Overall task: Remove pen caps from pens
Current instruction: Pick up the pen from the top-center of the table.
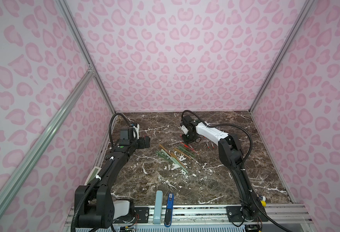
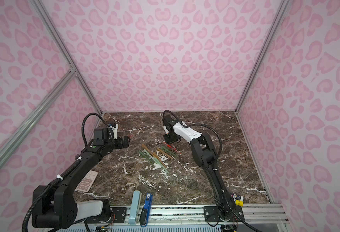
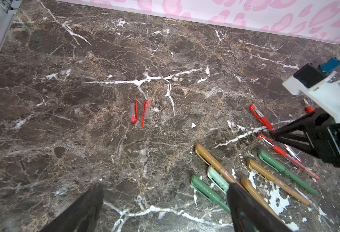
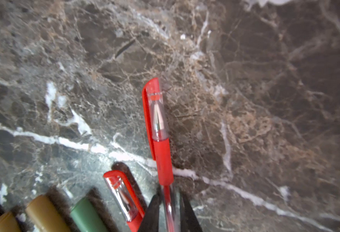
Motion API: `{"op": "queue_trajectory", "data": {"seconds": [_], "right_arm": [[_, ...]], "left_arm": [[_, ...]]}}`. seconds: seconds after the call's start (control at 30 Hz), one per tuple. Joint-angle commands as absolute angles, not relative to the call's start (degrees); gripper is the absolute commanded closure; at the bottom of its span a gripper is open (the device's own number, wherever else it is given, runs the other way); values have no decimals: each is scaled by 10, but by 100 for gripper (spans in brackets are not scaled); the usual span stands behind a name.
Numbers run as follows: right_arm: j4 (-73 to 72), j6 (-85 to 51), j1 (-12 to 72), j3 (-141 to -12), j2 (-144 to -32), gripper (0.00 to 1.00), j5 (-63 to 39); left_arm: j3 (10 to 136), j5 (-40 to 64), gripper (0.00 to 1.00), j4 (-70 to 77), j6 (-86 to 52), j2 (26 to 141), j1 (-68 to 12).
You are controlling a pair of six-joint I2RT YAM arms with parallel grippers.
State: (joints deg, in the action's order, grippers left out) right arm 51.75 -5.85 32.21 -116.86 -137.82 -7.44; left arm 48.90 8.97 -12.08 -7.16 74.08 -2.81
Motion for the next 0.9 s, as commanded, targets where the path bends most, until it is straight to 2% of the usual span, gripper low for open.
{"op": "queue_trajectory", "data": {"seconds": [0.0, 0.2, 0.53, 0.73, 0.87], "right_arm": [[536, -45, 320, -1171, -1395, 82, -65], [553, -27, 311, -1192, -1395, 89, -42], [577, -31, 306, -1240, -1348, 92, -51], [506, -66, 346, -1162, -1260, 93, -64], [428, -92, 379, -1087, -1192, 93, -65]], "left_arm": [[491, 100, 1, -108, -74, 742, -27], [493, 103, 1, -108, -77, 743, -28], [498, 168, 0, -106, -101, 742, -28], [534, 236, 1, -119, -163, 768, -40], [605, 266, 2, -146, -232, 808, -63]]}}
